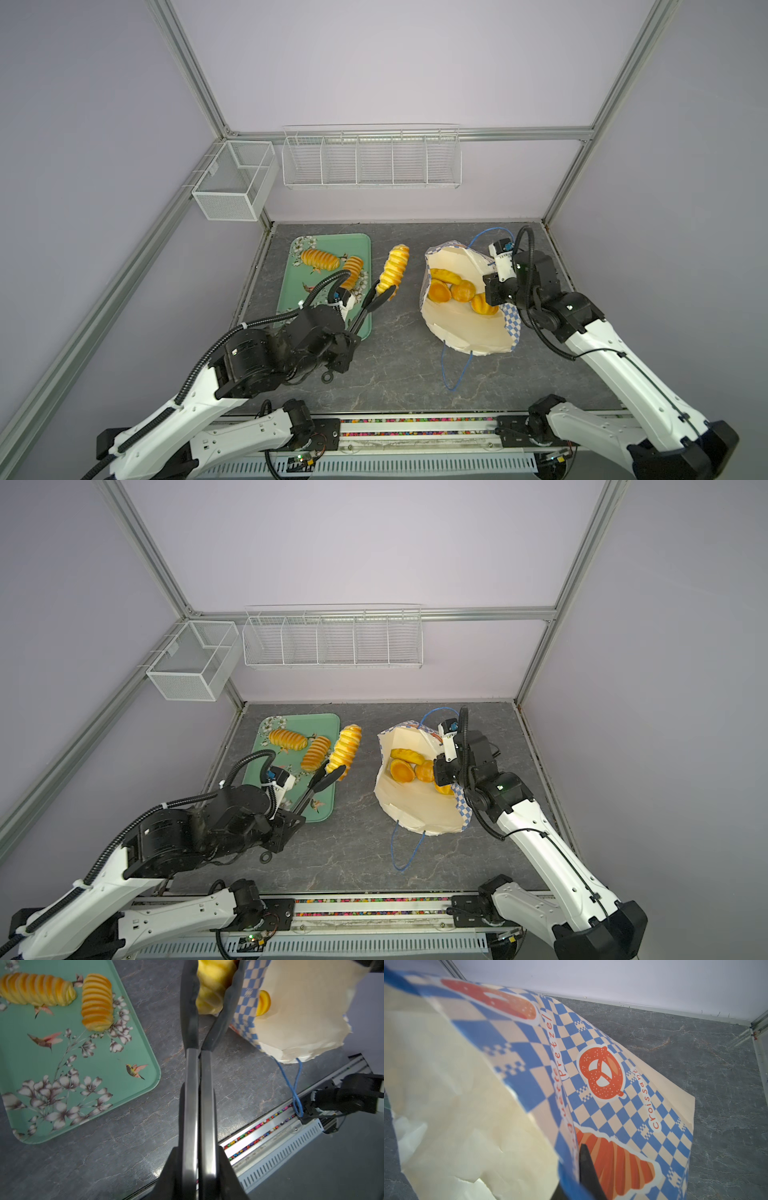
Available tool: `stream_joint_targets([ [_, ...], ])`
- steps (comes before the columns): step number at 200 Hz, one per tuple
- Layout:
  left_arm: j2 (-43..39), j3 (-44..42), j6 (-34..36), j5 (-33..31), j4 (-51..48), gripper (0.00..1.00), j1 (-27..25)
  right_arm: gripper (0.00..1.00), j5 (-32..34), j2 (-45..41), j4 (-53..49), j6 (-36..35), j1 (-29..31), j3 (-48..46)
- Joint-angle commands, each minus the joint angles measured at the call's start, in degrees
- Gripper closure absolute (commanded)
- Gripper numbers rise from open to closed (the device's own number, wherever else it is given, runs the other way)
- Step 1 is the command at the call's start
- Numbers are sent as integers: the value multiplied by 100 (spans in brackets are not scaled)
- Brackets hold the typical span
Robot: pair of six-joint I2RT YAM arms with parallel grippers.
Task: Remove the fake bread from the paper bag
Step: 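Carry the pinched bread over the green tray with the left gripper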
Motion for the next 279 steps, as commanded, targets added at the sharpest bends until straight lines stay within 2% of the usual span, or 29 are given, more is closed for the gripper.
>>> stream_joint_targets([
  [1,-137,-368,-181,698,385,100,681,93,135,70,10,21,-24,45],
  [50,100,-1404,278,3033,1549,100,3042,93,169,58,7,-88,-24,-13],
  [66,395,-1549,336,3489,1981,100,3470,93,157,49,-12,-121,-21,-10],
  [85,918,-1586,478,3887,2314,100,3725,93,154,27,-26,-120,-30,-17],
  [113,1670,-1457,853,3660,2015,100,3921,93,159,17,-23,-185,-30,-34],
  [135,2056,-1494,1227,3873,1848,100,4221,93,73,56,11,-240,-47,-68],
  [166,2233,-1421,1553,3920,1634,100,4572,93,31,134,24,-284,-52,-33],
  [205,2444,-1243,1807,3934,1356,100,4769,93,18,167,43,-360,-70,-28],
  [238,2822,-1143,1854,3956,1278,100,4837,93,-57,225,50,-346,-75,-8],
  [279,2923,-1046,1720,3497,1136,100,5010,93,-46,209,6,-351,-84,-9],
])
